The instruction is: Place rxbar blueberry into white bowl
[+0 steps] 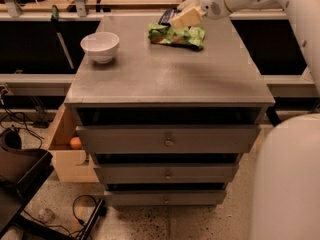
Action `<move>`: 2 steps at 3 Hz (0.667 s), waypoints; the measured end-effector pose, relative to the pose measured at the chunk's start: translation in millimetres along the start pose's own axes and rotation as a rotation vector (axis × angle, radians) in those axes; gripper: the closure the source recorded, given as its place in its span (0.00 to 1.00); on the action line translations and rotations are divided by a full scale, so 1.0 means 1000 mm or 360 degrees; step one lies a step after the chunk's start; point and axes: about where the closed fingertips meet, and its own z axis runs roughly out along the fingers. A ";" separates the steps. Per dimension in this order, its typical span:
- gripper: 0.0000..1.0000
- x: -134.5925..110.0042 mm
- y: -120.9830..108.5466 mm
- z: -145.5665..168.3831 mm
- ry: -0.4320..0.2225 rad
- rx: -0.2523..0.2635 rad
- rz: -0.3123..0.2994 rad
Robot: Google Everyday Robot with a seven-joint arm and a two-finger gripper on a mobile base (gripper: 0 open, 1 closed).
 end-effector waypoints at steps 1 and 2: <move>1.00 -0.038 -0.010 0.019 0.0005 -0.0004 -0.0117; 1.00 -0.067 -0.010 0.035 -0.0019 -0.0016 -0.0192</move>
Offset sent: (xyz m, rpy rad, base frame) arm 0.0564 0.0756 0.0863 -0.0697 -0.1355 0.0985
